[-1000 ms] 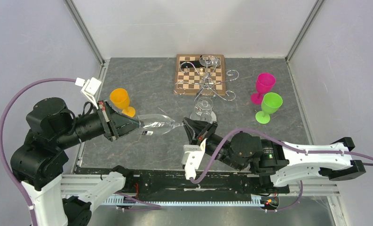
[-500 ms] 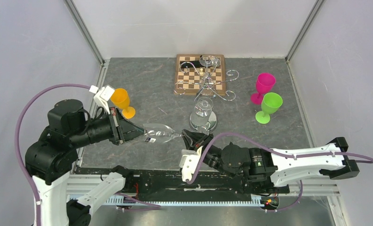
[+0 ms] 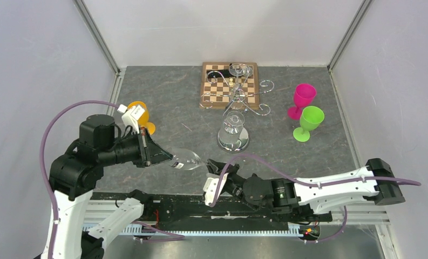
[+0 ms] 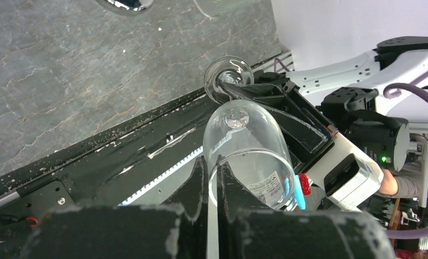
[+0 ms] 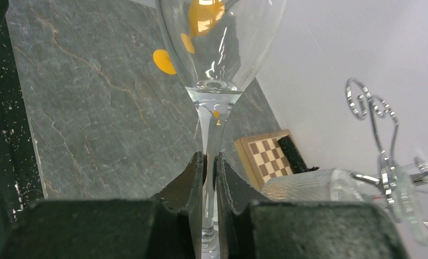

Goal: Take the wine glass off the wine glass rack
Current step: Place the wine glass at the center of the board.

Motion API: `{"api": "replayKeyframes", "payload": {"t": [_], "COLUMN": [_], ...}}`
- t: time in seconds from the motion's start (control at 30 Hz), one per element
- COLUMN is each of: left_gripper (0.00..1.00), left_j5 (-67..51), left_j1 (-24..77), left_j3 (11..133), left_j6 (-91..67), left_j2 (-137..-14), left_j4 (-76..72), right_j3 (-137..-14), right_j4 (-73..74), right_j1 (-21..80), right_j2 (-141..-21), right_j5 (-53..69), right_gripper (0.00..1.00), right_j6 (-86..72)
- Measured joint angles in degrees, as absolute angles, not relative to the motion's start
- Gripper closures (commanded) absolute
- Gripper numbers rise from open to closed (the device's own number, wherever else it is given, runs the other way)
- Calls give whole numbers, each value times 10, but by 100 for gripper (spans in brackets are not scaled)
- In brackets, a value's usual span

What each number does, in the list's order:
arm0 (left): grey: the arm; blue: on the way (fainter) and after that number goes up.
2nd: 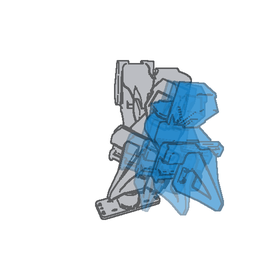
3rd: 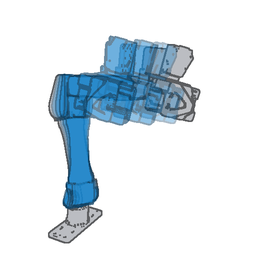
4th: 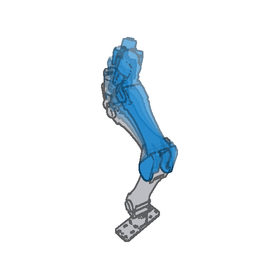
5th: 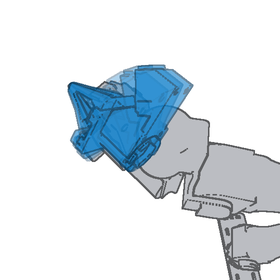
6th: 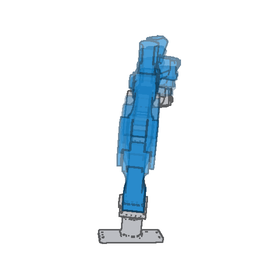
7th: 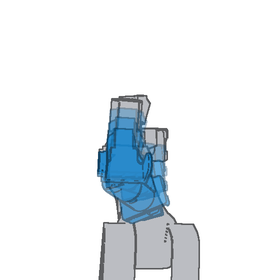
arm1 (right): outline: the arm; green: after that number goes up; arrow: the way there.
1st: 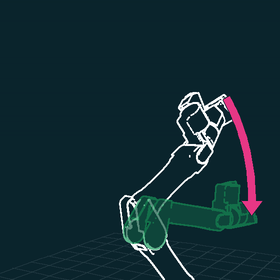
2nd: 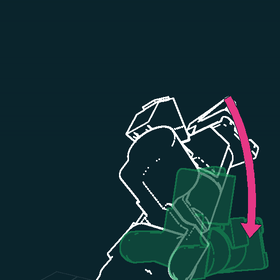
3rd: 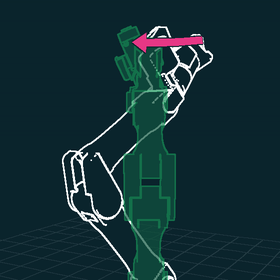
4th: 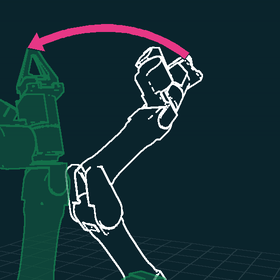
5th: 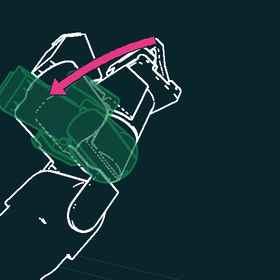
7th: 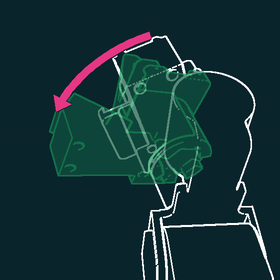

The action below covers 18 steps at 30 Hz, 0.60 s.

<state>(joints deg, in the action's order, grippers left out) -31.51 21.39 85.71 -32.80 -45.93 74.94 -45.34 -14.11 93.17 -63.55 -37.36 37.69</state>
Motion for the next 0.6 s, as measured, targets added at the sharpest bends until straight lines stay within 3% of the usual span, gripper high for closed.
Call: {"api": "replayKeyframes", "payload": {"t": [0.27, 0.6], "left_gripper": [98, 98], "left_j5": [-310, -316], "left_j1": [214, 216], "left_j3": [771, 708], "left_j6": [-328, -328], "left_j2": [-453, -443], "left_j4": [718, 659], "right_j3": [-390, -362], "right_j4": [-203, -215], "right_j1": [932, 932], "right_j2": [-656, -666], "right_j5": [-397, -403], "right_gripper": [86, 73], "right_j6": [338, 330]}}
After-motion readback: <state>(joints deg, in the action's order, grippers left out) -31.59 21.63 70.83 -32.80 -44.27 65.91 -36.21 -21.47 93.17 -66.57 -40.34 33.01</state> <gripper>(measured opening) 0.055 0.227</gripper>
